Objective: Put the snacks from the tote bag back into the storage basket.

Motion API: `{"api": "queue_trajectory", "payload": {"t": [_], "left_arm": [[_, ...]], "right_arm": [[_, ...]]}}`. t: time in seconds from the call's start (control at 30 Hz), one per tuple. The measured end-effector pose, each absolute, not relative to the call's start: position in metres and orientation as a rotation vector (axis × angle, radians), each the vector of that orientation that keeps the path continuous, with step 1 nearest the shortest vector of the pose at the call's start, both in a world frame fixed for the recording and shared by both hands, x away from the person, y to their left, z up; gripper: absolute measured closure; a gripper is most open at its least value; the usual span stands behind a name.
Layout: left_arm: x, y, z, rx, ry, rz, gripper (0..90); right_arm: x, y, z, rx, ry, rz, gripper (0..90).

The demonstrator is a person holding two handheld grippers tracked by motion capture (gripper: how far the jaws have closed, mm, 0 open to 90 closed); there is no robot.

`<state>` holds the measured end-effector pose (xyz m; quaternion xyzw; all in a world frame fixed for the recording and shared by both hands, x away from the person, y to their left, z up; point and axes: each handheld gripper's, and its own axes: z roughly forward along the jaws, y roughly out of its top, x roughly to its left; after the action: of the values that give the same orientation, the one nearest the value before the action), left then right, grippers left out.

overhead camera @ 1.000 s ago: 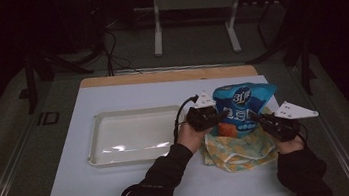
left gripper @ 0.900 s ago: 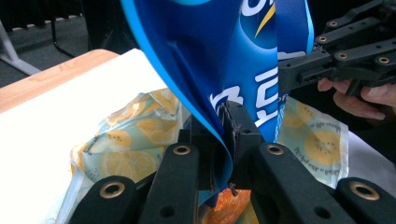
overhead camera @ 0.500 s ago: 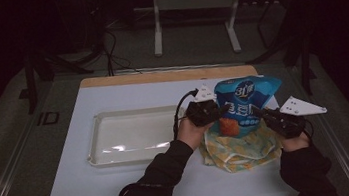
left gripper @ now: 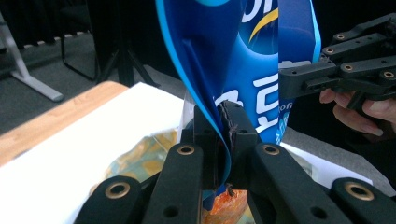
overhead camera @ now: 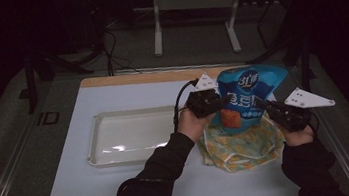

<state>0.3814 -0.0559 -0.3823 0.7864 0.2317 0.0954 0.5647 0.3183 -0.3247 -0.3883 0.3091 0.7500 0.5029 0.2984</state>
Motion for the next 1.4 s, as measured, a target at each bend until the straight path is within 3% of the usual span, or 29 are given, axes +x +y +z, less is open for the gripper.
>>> {"api": "queue_trajectory", "payload": {"t": [0.43, 1.4], "left_arm": [[0.384, -0.044, -0.355, 1.82, 0.552, 0.278, 86.9], [0.375, 0.026, -0.33, 1.77, 0.657, 0.377, 87.1]], "right_arm": [[0.326, -0.313, -0.36, 0.785, 1.968, 1.343, 89.6], [0.347, -0.245, -0.335, 0.682, 2.001, 1.4, 89.6]]}}
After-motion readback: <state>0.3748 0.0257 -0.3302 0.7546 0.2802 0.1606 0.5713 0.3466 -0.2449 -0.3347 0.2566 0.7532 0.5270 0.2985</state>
